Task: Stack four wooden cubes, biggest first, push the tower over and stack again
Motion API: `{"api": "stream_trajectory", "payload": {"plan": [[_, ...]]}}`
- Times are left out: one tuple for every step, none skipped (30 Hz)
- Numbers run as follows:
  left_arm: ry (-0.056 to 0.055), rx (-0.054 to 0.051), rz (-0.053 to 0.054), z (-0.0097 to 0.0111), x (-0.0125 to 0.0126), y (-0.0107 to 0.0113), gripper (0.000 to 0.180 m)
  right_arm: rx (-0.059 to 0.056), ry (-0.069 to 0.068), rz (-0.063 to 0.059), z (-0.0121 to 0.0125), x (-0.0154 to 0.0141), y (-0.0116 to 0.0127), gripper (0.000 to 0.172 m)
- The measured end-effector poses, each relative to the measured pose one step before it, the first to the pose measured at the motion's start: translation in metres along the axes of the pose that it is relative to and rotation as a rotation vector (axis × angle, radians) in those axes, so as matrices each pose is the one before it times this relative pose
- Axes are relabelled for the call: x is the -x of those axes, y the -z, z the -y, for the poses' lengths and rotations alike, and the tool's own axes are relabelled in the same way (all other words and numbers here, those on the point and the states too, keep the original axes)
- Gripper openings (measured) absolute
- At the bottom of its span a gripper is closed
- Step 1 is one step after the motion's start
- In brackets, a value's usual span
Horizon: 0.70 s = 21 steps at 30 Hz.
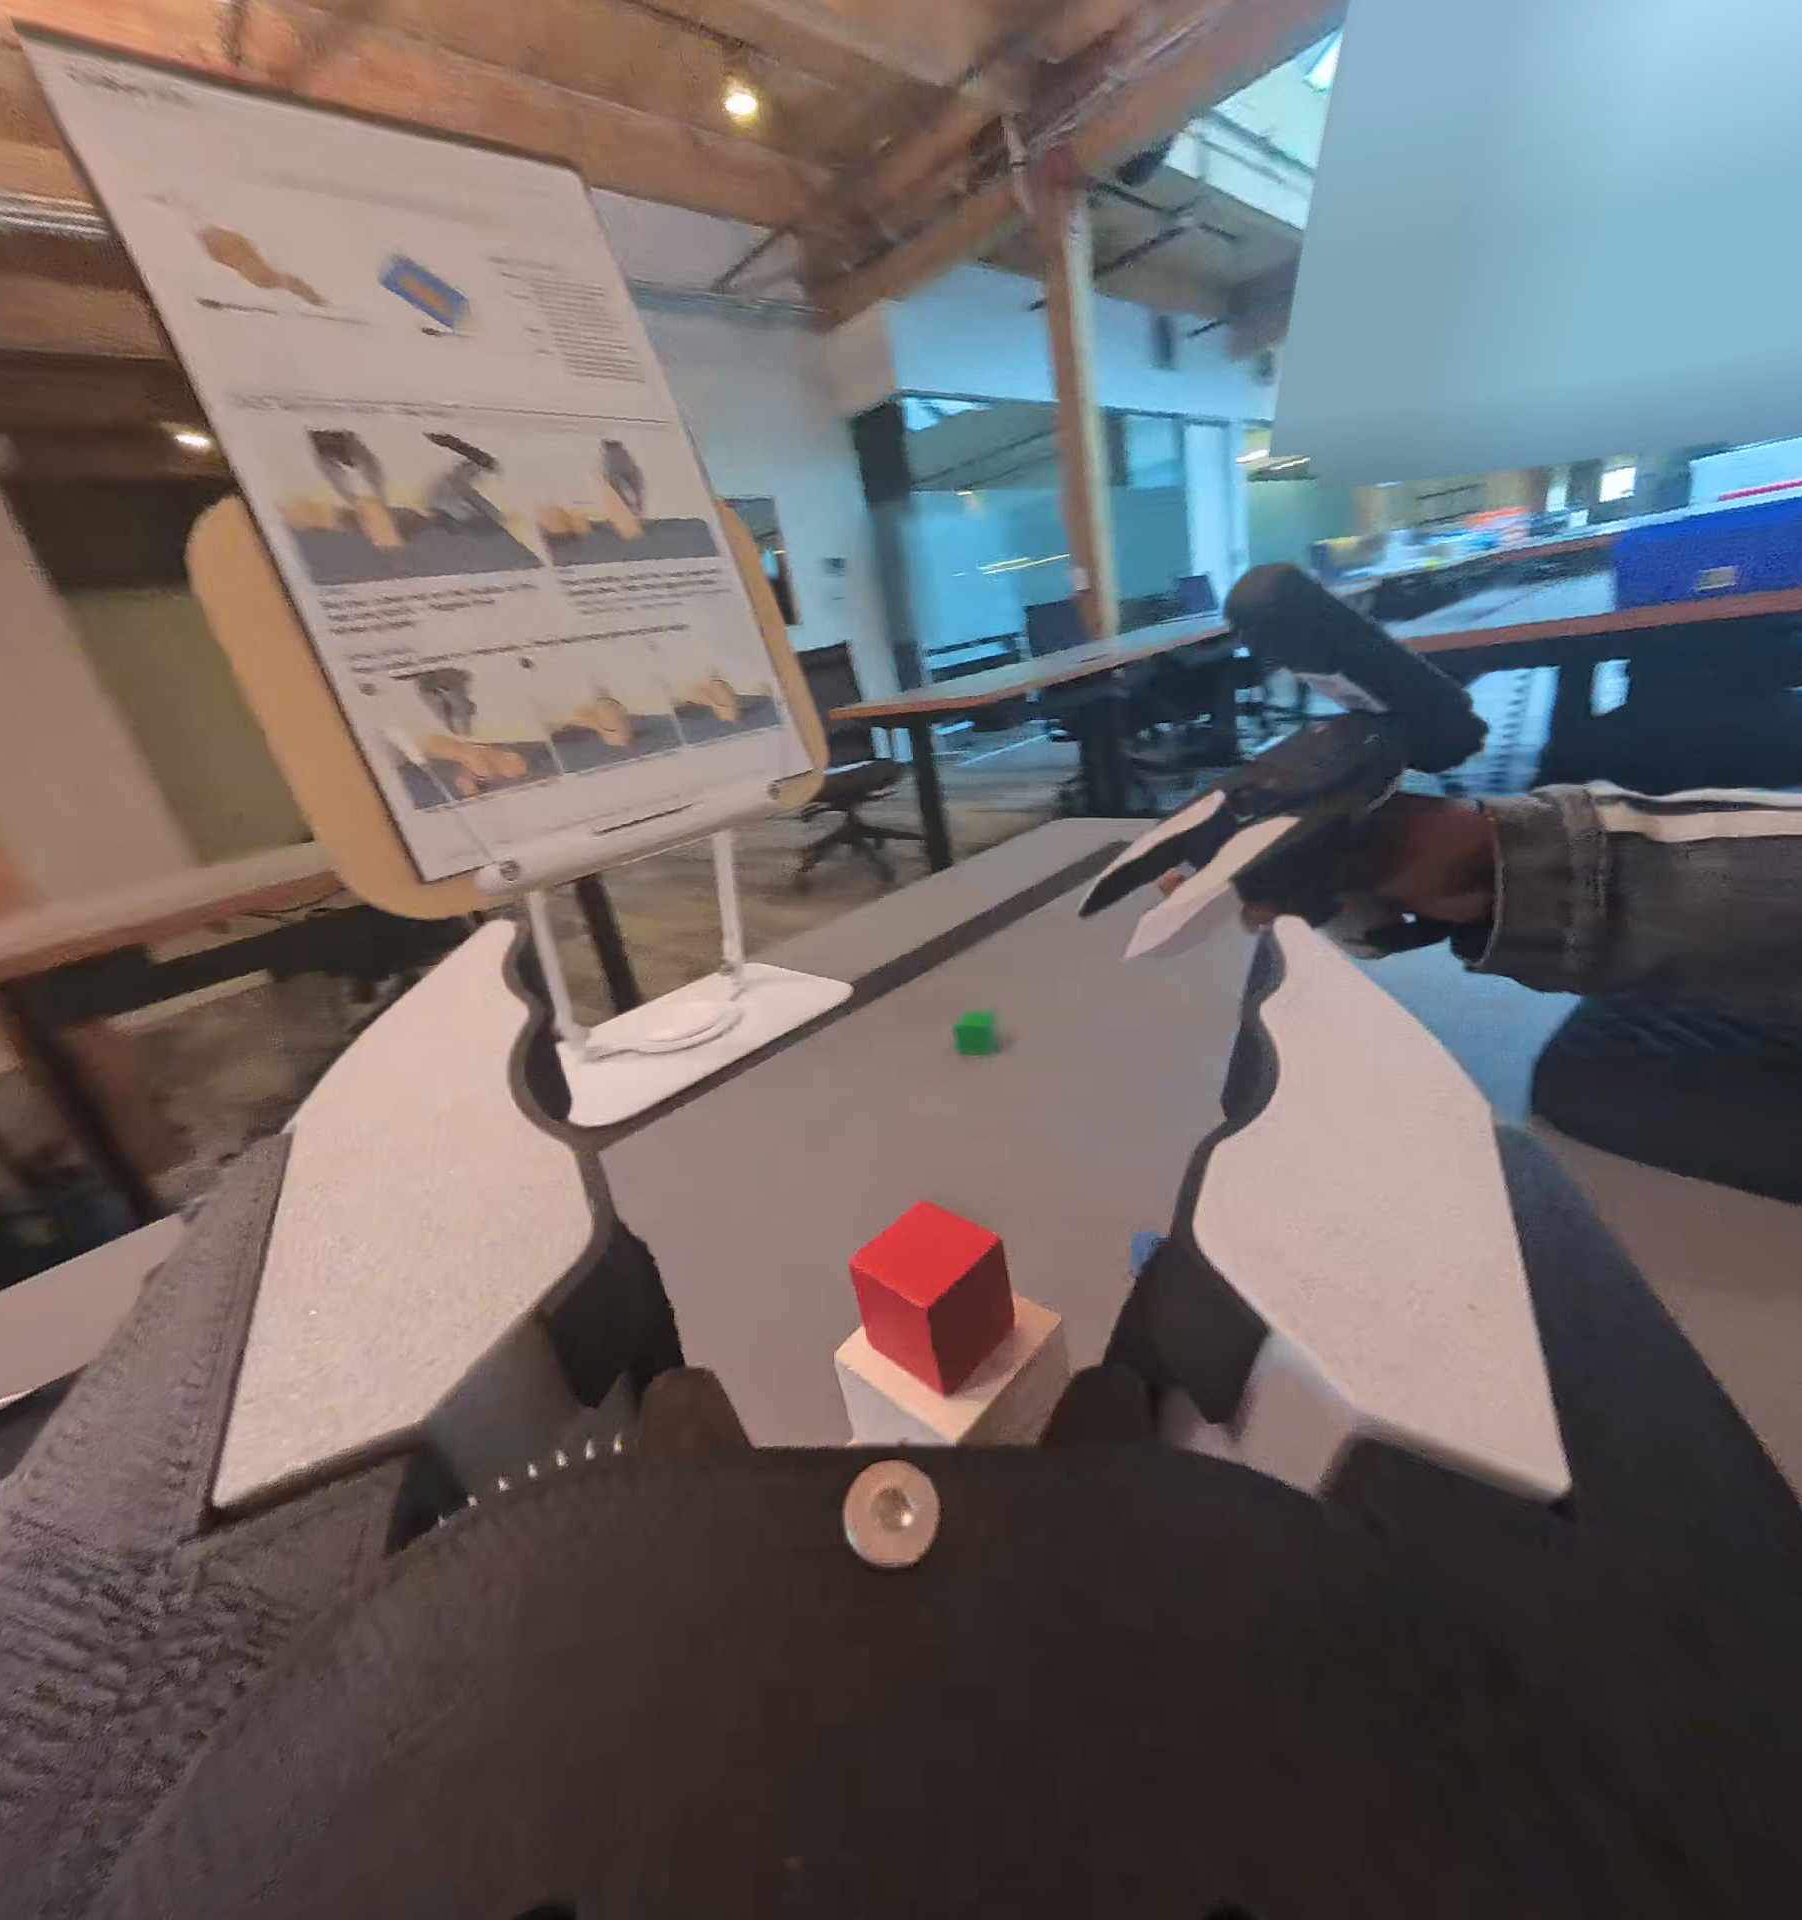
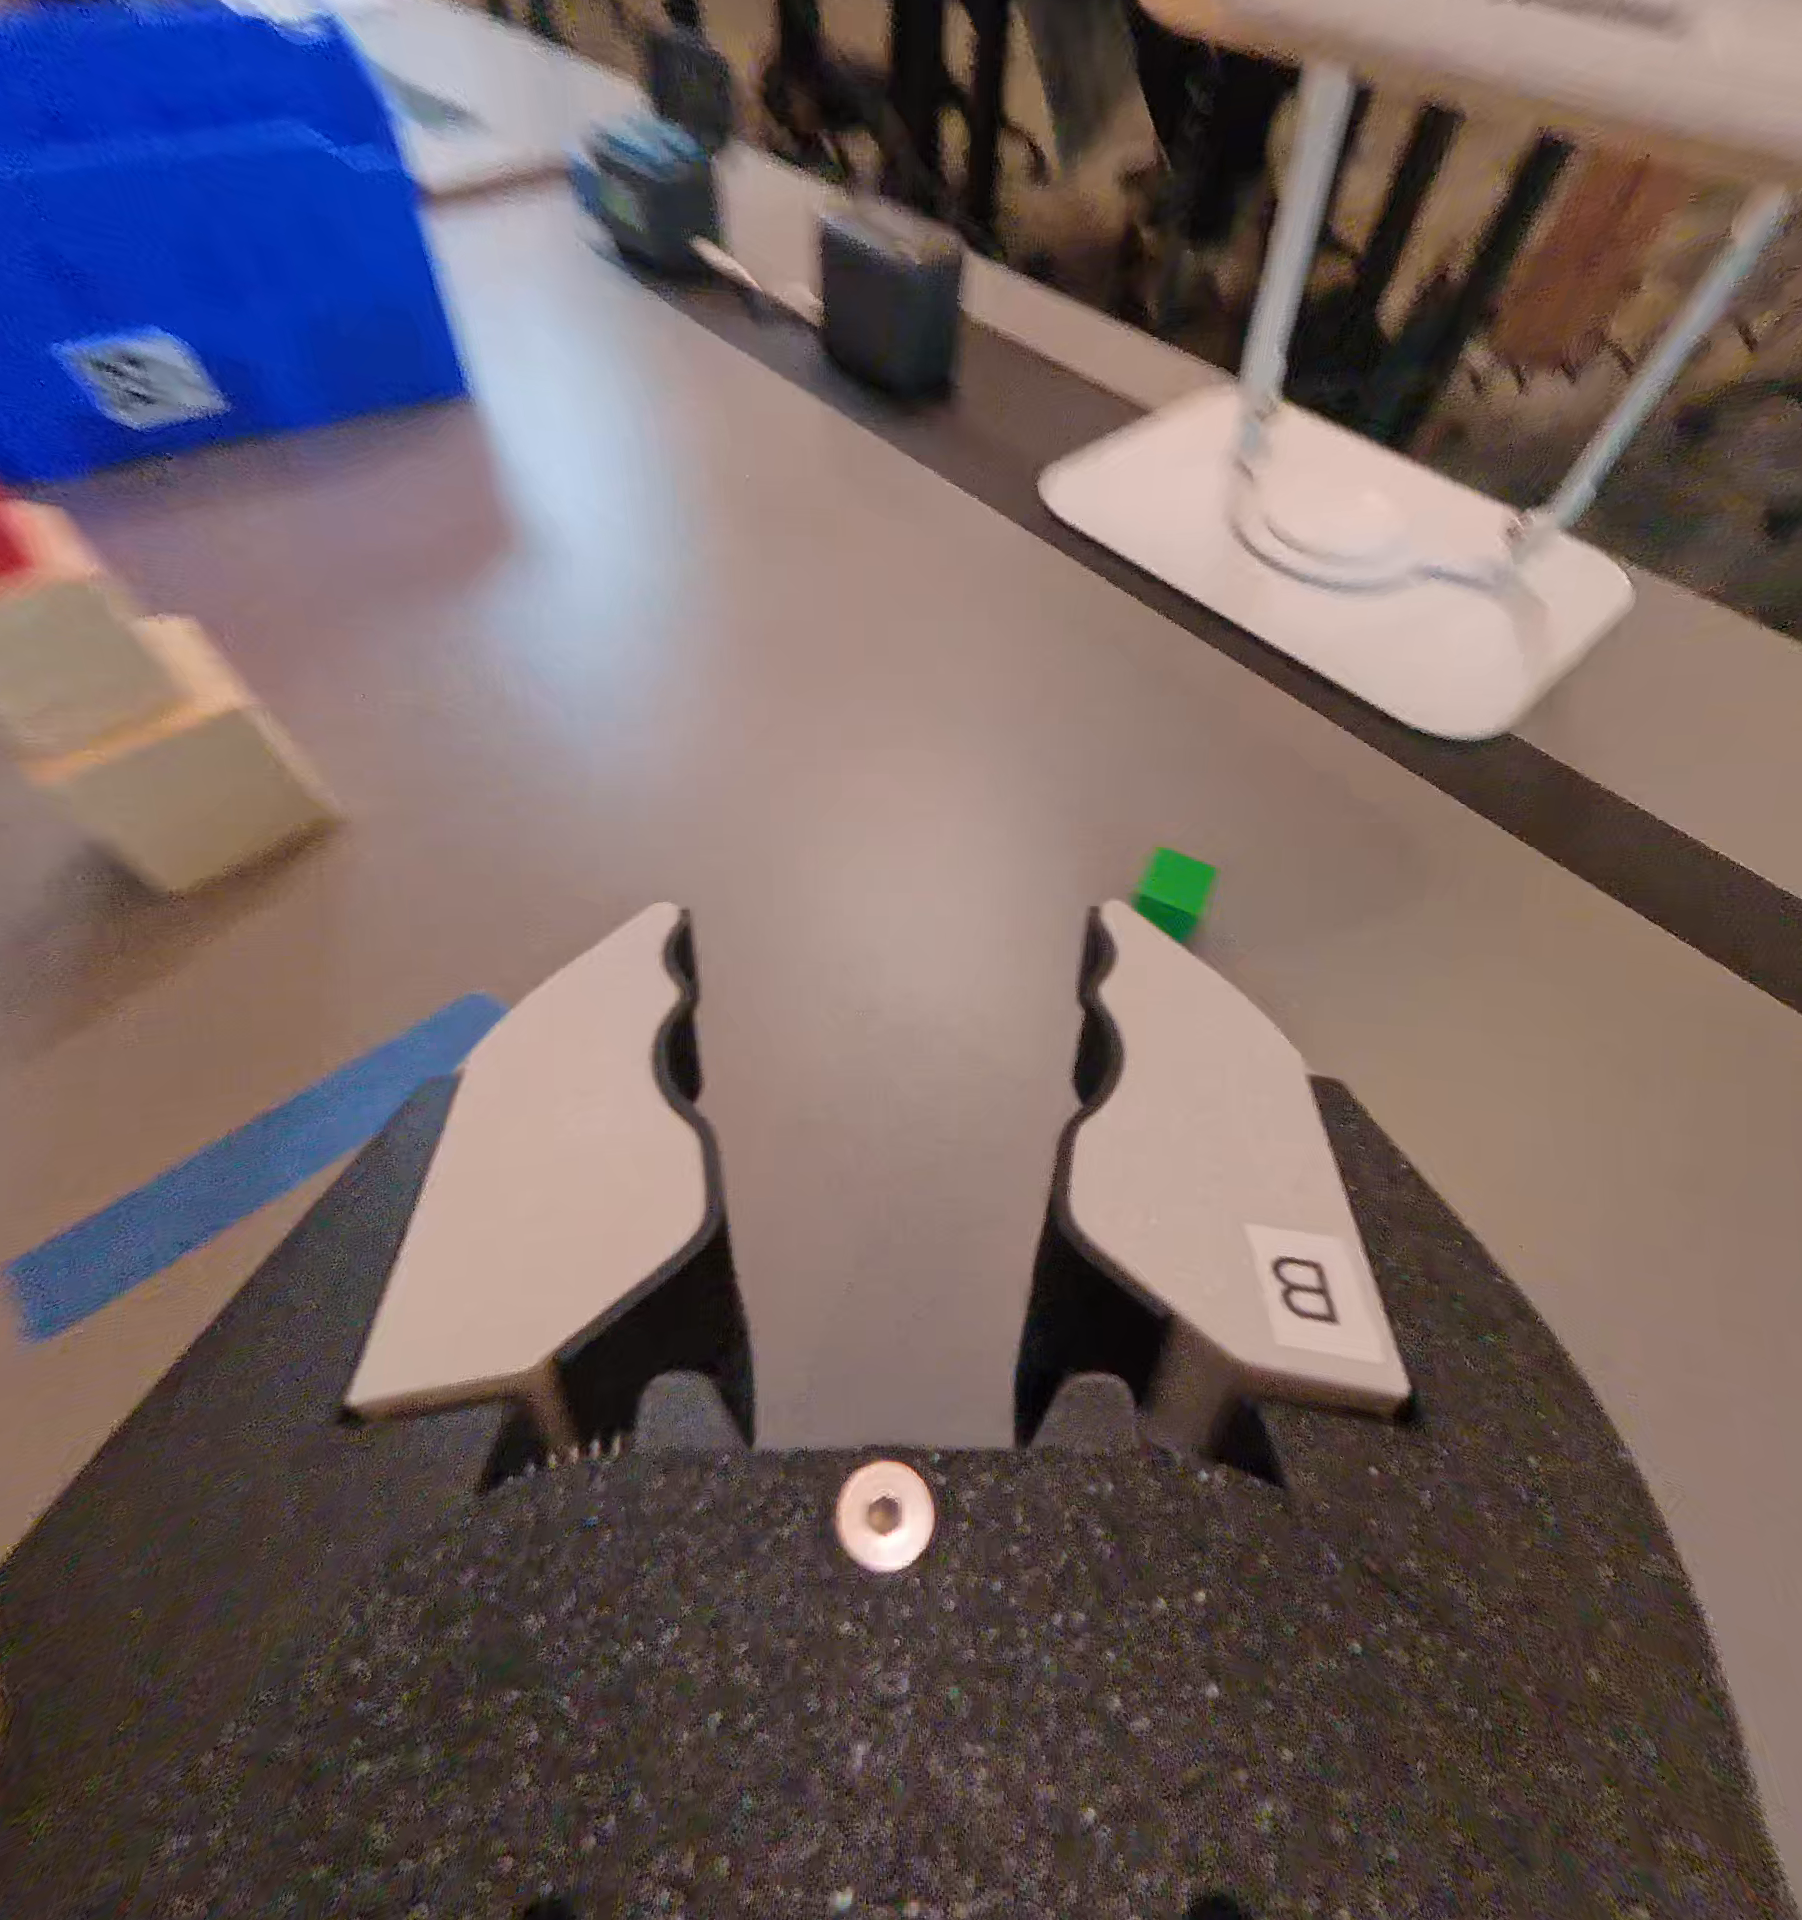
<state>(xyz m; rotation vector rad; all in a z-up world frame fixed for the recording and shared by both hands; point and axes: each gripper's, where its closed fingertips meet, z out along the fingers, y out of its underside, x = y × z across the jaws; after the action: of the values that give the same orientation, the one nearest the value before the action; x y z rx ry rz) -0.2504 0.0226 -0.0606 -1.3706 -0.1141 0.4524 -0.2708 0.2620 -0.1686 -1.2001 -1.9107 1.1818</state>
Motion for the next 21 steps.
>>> {"api": "stream_trajectory", "payload": {"plan": [[-0.0099, 0.0035, 0.0254, 0.00117, -0.00457, -0.00023, 0.124, 0.0492, 0.0003, -0.0324, -0.00427, -0.01576, -0.01020, 0.065], [-0.0033, 0.0007, 0.0178, 0.00088, -0.00445, -0.00028, 0.124, 0.0462, 0.0044, -0.0277, -0.00458, -0.01397, -0.01206, 0.061], [-0.0012, 0.0011, 0.0116, 0.00033, -0.00412, -0.00045, 0.124, 0.0457, 0.0033, -0.0162, -0.00488, -0.01133, -0.01347, 0.059], [-0.0057, 0.0035, 0.0027, -0.00029, -0.00413, -0.00045, 0.124, 0.0485, -0.0035, -0.0080, -0.00556, -0.00859, -0.01381, 0.057], [-0.0058, 0.0032, 0.0054, -0.00025, -0.00292, -0.00030, 0.124, 0.0435, -0.0119, 0.0002, -0.00496, -0.00599, -0.01339, 0.057], [-0.0023, -0.0001, 0.0109, 0.00029, -0.00146, -0.00012, 0.124, 0.0397, -0.0157, 0.0000, -0.00476, -0.00477, -0.01236, 0.057], [-0.0032, -0.0025, 0.0048, 0.00055, -0.00144, 0.00016, 0.124, 0.0242, -0.0083, 0.0058, -0.00277, -0.00300, -0.01093, 0.057], [-0.0024, -0.0038, -0.0029, 0.00086, -0.00188, 0.00031, 0.124, 0.0061, -0.0058, 0.0017, -0.00073, -0.00280, -0.00883, 0.055], [0.0006, -0.0010, 0.0017, 0.00041, -0.00069, 0.00033, 0.124, -0.0019, -0.0068, -0.0078, 0.00008, -0.00357, -0.00670, 0.053], [-0.0015, 0.0012, 0.0060, 0.00004, 0.00028, 0.00037, 0.124, -0.0067, -0.0054, -0.0061, 0.00069, -0.00311, -0.00496, 0.048], [-0.0033, 0.0010, 0.0102, 0.00020, 0.00093, 0.00047, 0.123, -0.0144, -0.0024, -0.0011, 0.00140, -0.00220, -0.00297, 0.038], [-0.0062, -0.0037, 0.0118, 0.00104, 0.00071, 0.00058, 0.123, -0.0222, -0.0025, 0.0025, 0.00223, -0.00117, -0.00041, 0.023], [-0.0102, -0.0090, 0.0152, 0.00240, 0.00080, 0.00061, 0.122, -0.0231, -0.0151, 0.0110, 0.00266, 0.00082, 0.00157, 0.021], [-0.0154, -0.0139, 0.0171, 0.00371, 0.00044, 0.00067, 0.120, -0.0310, -0.0281, 0.0474, 0.00479, 0.00709, 0.00427, 0.022], [-0.0194, -0.0152, 0.0162, 0.00428, -0.00050, 0.00043, 0.115, -0.0596, -0.0405, 0.0734, 0.00960, 0.01288, 0.00737, 0.022], [-0.0191, -0.0209, 0.0150, 0.00538, -0.00135, -0.00012, 0.110, -0.0749, -0.0641, 0.0883, 0.01264, 0.01749, 0.01008, 0.022], [-0.0204, -0.0239, 0.0016, 0.00596, -0.00383, -0.00109, 0.104, -0.0975, -0.0825, 0.1357, 0.01663, 0.02714, 0.01170, 0.022], [-0.0186, -0.0246, -0.0029, 0.00635, -0.00527, -0.00228, 0.098, -0.1174, -0.1043, 0.1654, 0.01858, 0.03479, 0.01126, 0.022], [-0.0194, -0.0218, -0.0081, 0.00622, -0.00652, -0.00357, 0.093, -0.1122, -0.1221, 0.1762, 0.01567, 0.03887, 0.00828, 0.021], [-0.0246, -0.0150, -0.0172, 0.00539, -0.00832, -0.00470, 0.089, -0.0969, -0.1289, 0.1762, 0.00995, 0.04002, 0.00447, 0.021], [-0.0308, -0.0089, -0.0244, 0.00441, -0.00966, -0.00531, 0.084, -0.0767, -0.1129, 0.1417, 0.00208, 0.03504, 0.00029, 0.021]]}}
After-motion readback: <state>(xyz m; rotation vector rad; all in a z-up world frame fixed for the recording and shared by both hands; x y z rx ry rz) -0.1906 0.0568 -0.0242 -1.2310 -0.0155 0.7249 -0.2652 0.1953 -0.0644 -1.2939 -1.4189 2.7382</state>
